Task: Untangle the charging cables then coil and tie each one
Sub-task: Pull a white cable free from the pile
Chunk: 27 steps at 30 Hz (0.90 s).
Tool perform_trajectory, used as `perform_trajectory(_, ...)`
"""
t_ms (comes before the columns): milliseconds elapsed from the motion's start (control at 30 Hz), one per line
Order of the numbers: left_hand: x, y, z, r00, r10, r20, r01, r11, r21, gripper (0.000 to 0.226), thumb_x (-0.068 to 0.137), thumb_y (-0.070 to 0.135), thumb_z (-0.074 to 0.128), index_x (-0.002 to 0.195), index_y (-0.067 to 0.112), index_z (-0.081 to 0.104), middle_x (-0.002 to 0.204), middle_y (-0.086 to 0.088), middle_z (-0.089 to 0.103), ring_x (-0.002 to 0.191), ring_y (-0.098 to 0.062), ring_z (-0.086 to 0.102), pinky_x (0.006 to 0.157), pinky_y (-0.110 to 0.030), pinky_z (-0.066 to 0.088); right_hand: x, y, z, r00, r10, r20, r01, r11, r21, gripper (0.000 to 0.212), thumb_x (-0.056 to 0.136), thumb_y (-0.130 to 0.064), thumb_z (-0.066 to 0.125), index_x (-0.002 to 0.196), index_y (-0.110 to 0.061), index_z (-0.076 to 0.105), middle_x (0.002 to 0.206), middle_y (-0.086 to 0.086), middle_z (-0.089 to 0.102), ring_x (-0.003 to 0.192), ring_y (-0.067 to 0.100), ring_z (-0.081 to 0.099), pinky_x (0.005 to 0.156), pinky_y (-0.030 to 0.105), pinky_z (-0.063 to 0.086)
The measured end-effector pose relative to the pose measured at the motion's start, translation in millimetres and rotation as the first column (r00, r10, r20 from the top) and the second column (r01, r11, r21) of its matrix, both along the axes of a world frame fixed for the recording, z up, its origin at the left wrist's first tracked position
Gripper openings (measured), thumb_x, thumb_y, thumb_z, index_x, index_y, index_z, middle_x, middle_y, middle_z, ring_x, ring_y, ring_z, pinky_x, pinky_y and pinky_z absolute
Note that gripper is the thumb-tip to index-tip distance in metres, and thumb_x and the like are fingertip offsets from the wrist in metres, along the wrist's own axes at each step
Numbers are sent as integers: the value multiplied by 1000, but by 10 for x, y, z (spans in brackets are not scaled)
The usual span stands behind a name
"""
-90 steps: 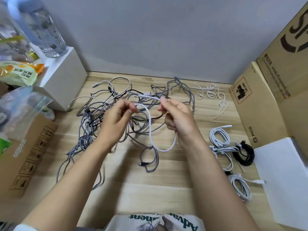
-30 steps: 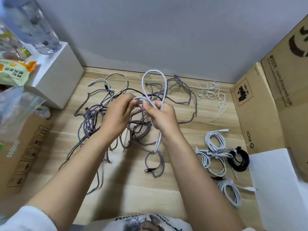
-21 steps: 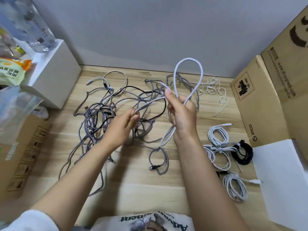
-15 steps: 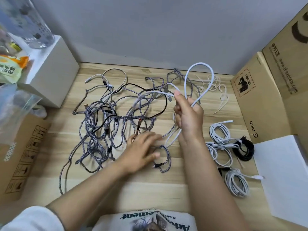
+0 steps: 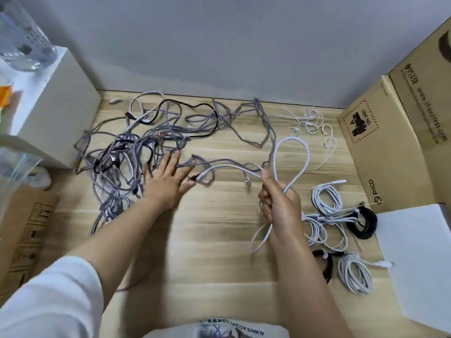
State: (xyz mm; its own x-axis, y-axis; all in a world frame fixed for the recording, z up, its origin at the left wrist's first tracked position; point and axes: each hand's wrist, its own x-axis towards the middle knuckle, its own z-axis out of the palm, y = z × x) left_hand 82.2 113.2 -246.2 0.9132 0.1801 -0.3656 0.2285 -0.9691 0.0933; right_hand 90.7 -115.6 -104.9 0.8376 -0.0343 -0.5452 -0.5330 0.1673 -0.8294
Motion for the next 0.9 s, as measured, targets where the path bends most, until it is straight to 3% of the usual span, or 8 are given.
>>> perform_trajectory(167,136,253,92,994,96,-42,-100,991,-94,52,96,52,34,145,43,19,158,2,-14,144,-17,-16,109,-60,-6,-92,11,3,1000,15,-5,-15,1000,-5,35,91,-17,59,57,-20,51,41,-12,41,31,0,27,32,10,18)
perform_trajectory(233,163,245,185,995,102,-11,-102,972,-212,38,95,38,47,132,43,41,158,-9,12,145,-24,3,113,-60,0,-136,11,13,1000,23,1,-23,1000,0,37,91,-18,59,55,-20,51,42,-12,41,31,0,26,33,10,17)
perform_trajectory(300,100,106,399,963,194,189,-105,911,-399,26,93,22,52,114,35,60,136,-12,50,132,-26,38,110,-42,27,-211,14,15,999,41,10,-41,999,-7,39,91,-20,59,52,-22,54,42,-12,40,31,0,26,32,11,16)
perform_trajectory(400,-179,-318,936,878,359,317,-10,675,-738,22,97,15,49,105,15,69,100,1,68,91,-3,60,77,-14,40,-336,13,18,995,92,26,-90,995,-52,40,90,-23,60,51,-20,58,45,-8,36,32,0,22,33,12,15)
perform_trajectory(467,-400,-587,1212,920,275,279,86,554,-828,21,97,22,48,92,24,68,78,8,67,64,3,58,64,-10,41,-395,5,25,992,116,40,-113,991,-74,42,90,-24,60,50,-21,51,49,-4,35,33,2,20,33,12,15)
perform_trajectory(600,-775,-871,1337,904,326,275,25,603,-798,32,95,29,50,64,29,57,54,8,52,55,-5,47,56,-18,35,-487,-41,8,984,153,94,-145,986,-87,29,91,-23,59,64,-13,53,48,-3,36,32,3,21,33,14,15)
perform_trajectory(767,-1146,-1085,1546,864,498,72,-65,252,-966,39,96,27,51,59,16,52,47,11,37,40,0,32,39,-10,22,-535,-81,-251,988,145,42,-141,986,-91,19,90,-11,60,108,-9,53,68,6,59,32,5,41,37,16,33)
perform_trajectory(900,-1181,-1067,1581,851,525,29,-118,244,-963,38,96,23,47,60,13,52,42,12,34,37,-1,29,38,-11,20,-617,-184,-453,970,240,47,-210,917,-340,52,78,-6,71,120,-14,41,97,1,57,91,17,61,75,20,46)
